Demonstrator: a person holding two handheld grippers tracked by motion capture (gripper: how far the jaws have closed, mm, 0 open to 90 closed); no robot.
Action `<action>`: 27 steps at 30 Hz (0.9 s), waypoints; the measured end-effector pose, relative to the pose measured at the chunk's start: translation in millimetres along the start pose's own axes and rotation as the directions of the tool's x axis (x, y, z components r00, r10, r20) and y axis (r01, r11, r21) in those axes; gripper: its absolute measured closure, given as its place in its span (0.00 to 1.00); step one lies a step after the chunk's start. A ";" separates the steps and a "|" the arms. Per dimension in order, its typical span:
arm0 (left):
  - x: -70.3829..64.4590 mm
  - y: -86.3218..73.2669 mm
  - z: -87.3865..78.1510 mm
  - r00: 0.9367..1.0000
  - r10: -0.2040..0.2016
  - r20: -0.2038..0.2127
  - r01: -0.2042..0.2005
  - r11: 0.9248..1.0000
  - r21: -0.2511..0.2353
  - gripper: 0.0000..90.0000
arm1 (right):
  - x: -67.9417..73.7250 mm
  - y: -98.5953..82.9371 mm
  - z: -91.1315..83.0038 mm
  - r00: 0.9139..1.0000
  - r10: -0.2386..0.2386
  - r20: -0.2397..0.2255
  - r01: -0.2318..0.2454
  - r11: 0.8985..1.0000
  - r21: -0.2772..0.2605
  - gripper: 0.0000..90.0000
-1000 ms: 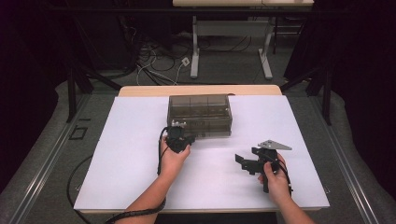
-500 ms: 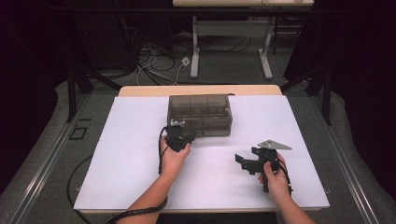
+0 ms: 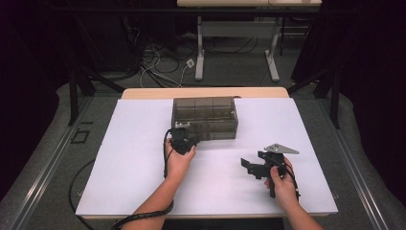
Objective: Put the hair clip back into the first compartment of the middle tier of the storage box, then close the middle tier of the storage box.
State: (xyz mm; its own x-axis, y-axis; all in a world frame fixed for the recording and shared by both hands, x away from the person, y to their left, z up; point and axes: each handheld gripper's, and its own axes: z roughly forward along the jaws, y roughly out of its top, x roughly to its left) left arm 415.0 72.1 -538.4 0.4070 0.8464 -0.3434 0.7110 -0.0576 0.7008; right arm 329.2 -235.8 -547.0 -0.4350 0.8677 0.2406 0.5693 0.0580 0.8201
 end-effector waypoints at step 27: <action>1.0 5.9 5.7 1.000 0.004 -0.016 -0.005 1.000 -0.025 1.00 | 0.4 -0.4 1.7 1.000 0.001 -0.012 -0.001 1.000 0.001 0.18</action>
State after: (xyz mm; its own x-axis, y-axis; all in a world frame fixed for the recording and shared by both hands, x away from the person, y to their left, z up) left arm 422.9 69.6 -538.2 0.4005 0.8548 -0.3301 0.6944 -0.0481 0.7179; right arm 330.0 -234.6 -548.1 -0.4427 0.8618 0.2475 0.5704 0.0577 0.8193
